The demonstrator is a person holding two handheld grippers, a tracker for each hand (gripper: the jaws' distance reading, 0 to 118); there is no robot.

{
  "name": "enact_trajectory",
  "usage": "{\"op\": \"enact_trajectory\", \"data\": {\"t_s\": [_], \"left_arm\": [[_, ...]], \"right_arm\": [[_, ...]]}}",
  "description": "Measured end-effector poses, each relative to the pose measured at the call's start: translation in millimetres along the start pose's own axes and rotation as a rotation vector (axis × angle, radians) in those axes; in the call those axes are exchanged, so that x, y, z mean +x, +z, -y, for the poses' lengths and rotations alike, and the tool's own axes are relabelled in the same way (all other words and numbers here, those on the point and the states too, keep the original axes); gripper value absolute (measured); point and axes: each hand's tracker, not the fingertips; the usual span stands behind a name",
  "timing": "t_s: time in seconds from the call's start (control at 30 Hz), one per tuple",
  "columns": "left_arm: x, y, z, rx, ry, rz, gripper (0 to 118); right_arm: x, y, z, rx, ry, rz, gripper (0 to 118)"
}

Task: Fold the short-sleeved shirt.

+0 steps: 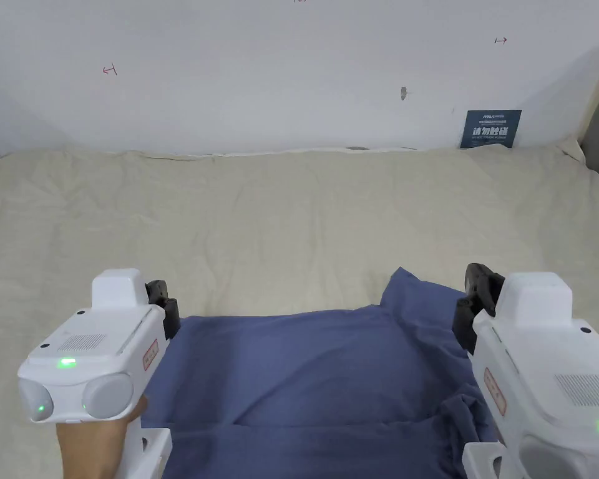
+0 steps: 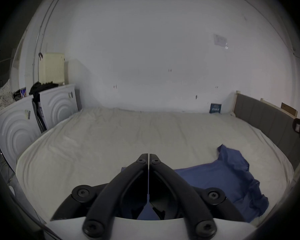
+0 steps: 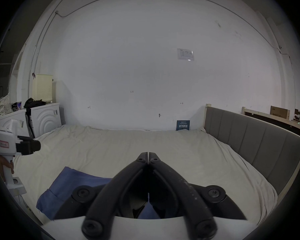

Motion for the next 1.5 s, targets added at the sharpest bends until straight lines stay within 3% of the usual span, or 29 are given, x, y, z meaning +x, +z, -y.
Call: {"op": "enact_trajectory", "data": {"t_s": [0.33,0.37,0.5,0.53,0.63,0.73,0.8,0.83,0.87,0.9,0.97,1.03,1.13,1.2,1.23,1.37,1.4,1.5], "left_arm": [[-43.6,-165.8,13.5,-0.344,0.014,-0.009,4],[-47.9,-181.3,16.5,-0.387,0.036,-0.004,12],[-58.6,-238.0,36.2,-0.512,0.081,-0.069,108],[-56.6,-241.4,39.5,-0.520,0.069,-0.097,113],[-57.2,-262.1,50.8,-0.552,0.063,-0.109,96],[-58.2,-275.9,67.8,-0.607,0.057,-0.099,58],[-51.0,-263.0,65.9,-0.579,0.091,-0.092,48],[-48.1,-259.5,63.4,-0.579,0.086,-0.088,33],[-46.9,-257.7,62.0,-0.567,0.080,-0.064,10],[-44.4,-255.9,60.7,-0.554,0.068,-0.055,2],[-46.6,-259.7,60.3,-0.545,0.069,-0.034,2],[-40.9,-248.0,53.1,-0.494,0.026,-0.034,2],[-36.8,-223.9,35.7,-0.407,0.027,0.012,2],[-31.9,-202.5,21.3,-0.387,0.039,0.037,2],[-30.6,-195.0,16.5,-0.378,0.040,0.048,2],[-38.3,-195.0,15.3,-0.357,0.025,0.064,2],[-39.0,-193.1,14.5,-0.356,0.021,0.069,2],[-45.2,-194.6,18.5,-0.357,0.011,0.062,2]], "right_arm": [[2.6,-73.0,21.6,-0.107,0.005,0.027,1],[3.4,-80.1,24.6,-0.120,-0.001,0.027,1],[6.6,-107.1,38.1,-0.167,-0.003,0.042,1],[7.8,-113.1,41.8,-0.178,-0.006,0.045,1],[11.8,-127.6,54.1,-0.215,-0.018,0.056,1],[16.9,-138.4,64.6,-0.253,-0.033,0.064,1],[23.2,-145.0,69.6,-0.273,-0.048,0.062,1],[26.6,-149.5,72.2,-0.288,-0.054,0.067,2],[30.3,-154.7,74.7,-0.304,-0.065,0.073,2],[35.6,-162.4,78.1,-0.330,-0.075,0.073,9],[48.7,-180.5,83.3,-0.390,-0.106,0.076,26],[62.3,-203.3,87.4,-0.446,-0.130,0.069,55],[78.9,-242.2,96.3,-0.536,-0.117,0.100,70],[88.2,-270.1,106.0,-0.600,-0.113,0.113,99],[93.0,-284.4,111.6,-0.633,-0.105,0.117,106],[100.5,-328.2,135.7,-0.754,-0.071,0.167,108],[100.0,-335.3,141.6,-0.780,-0.048,0.165,103],[98.2,-346.5,155.6,-0.823,-0.050,0.148,68]]}}
